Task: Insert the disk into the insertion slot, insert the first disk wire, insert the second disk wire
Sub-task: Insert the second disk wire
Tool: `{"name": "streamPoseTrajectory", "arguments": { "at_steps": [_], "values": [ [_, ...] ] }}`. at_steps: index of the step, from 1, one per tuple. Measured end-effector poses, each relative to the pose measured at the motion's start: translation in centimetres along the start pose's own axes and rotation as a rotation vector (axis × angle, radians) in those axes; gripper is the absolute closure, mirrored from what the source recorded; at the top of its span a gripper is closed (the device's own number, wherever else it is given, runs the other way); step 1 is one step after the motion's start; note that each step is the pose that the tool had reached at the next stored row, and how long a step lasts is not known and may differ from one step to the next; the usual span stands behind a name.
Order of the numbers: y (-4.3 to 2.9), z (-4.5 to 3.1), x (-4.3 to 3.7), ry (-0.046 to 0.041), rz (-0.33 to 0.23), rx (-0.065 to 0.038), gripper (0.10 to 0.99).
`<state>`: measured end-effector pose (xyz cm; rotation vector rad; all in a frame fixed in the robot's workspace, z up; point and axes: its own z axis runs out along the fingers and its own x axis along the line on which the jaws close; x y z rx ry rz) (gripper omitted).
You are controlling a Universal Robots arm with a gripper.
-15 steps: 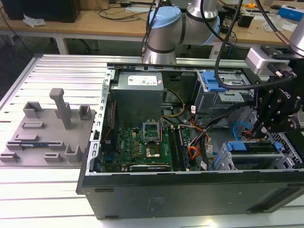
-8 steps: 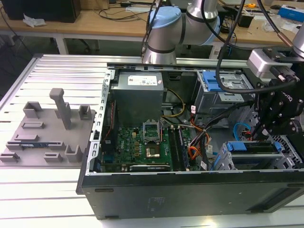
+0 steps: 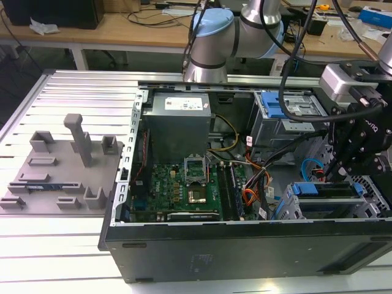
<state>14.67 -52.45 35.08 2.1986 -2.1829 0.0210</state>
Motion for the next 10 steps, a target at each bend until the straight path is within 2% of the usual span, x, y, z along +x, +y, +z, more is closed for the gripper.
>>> {"name": "streamPoseTrajectory", "arguments": {
  "at_steps": [10],
  "values": [
    [-0.13,0.04,0.26,0.0001,0.0,0.0,0.925]
  ]
}}
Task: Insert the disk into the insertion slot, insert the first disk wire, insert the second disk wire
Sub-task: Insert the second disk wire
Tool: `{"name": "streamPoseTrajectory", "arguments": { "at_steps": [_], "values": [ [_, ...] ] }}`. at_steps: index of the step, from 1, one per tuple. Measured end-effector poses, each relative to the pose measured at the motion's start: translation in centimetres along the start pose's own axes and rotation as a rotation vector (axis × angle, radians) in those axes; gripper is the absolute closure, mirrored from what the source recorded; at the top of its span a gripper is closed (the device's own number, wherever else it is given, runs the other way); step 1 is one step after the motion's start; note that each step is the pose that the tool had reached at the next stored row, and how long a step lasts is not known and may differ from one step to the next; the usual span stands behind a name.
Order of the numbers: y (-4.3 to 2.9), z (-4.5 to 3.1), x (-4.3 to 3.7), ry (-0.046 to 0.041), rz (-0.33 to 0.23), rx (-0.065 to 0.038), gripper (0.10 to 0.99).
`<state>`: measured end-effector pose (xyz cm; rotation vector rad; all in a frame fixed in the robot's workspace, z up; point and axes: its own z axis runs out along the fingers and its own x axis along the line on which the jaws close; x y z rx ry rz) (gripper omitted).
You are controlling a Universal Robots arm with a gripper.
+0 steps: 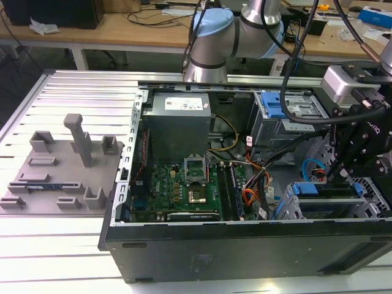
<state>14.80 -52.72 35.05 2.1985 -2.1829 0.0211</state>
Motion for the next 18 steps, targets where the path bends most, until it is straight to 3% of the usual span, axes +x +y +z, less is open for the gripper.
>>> {"name": "streamPoseTrajectory", "arguments": {
  "at_steps": [18],
  "values": [
    [-0.07,0.21,-0.01,-0.0002,0.0,0.0,0.925]
  ]
}}
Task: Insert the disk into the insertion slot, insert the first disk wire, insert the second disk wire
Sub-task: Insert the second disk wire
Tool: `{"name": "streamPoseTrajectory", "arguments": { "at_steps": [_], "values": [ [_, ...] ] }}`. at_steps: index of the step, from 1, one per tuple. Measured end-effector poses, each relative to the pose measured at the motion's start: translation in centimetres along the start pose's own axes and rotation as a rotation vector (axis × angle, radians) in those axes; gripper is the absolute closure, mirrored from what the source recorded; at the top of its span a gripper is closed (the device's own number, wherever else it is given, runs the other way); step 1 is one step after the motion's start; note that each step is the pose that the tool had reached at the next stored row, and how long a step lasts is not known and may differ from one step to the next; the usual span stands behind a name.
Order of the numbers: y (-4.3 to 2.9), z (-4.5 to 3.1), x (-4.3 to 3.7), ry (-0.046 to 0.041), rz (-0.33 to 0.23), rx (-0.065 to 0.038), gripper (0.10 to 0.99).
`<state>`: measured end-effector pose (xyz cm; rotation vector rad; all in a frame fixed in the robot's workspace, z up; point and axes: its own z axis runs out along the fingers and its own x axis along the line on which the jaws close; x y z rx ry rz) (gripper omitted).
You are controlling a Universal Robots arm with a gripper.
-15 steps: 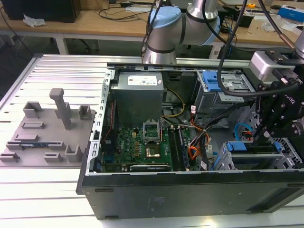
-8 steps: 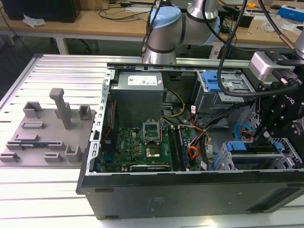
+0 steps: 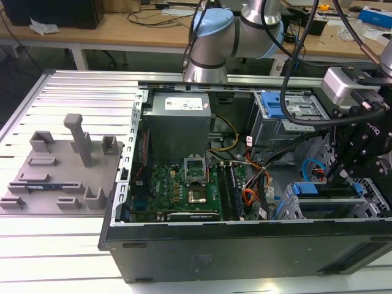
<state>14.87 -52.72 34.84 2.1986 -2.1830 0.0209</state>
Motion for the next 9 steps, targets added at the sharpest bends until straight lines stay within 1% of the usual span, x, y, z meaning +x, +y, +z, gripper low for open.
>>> {"name": "streamPoseTrajectory", "arguments": {
  "at_steps": [9],
  "values": [
    [-0.06,0.33,-0.01,0.0001,0.0,0.0,0.925]
  ]
}}
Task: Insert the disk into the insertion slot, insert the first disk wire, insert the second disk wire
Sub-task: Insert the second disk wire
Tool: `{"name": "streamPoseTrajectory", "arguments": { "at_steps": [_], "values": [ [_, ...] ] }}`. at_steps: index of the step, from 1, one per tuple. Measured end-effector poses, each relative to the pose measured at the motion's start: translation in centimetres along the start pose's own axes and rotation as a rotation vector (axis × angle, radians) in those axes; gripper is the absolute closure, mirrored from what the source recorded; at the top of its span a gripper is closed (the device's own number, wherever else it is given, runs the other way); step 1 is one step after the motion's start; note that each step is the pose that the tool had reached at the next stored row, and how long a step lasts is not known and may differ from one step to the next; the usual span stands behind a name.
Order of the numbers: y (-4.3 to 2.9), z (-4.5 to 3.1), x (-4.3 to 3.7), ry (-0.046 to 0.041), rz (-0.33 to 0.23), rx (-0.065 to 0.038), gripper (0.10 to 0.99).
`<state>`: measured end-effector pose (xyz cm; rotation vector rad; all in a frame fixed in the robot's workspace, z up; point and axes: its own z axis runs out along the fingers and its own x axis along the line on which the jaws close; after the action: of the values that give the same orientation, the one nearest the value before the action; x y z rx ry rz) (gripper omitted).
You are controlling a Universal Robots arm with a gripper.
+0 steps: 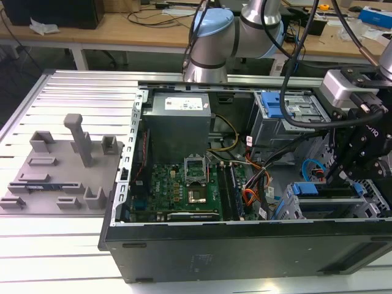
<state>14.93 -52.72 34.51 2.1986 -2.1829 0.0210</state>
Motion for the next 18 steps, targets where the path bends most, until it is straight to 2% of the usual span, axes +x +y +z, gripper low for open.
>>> {"name": "streamPoseTrajectory", "arguments": {
  "at_steps": [18],
  "values": [
    [-0.01,0.78,0.02,0.0001,0.0,0.0,0.925]
  ]
}}
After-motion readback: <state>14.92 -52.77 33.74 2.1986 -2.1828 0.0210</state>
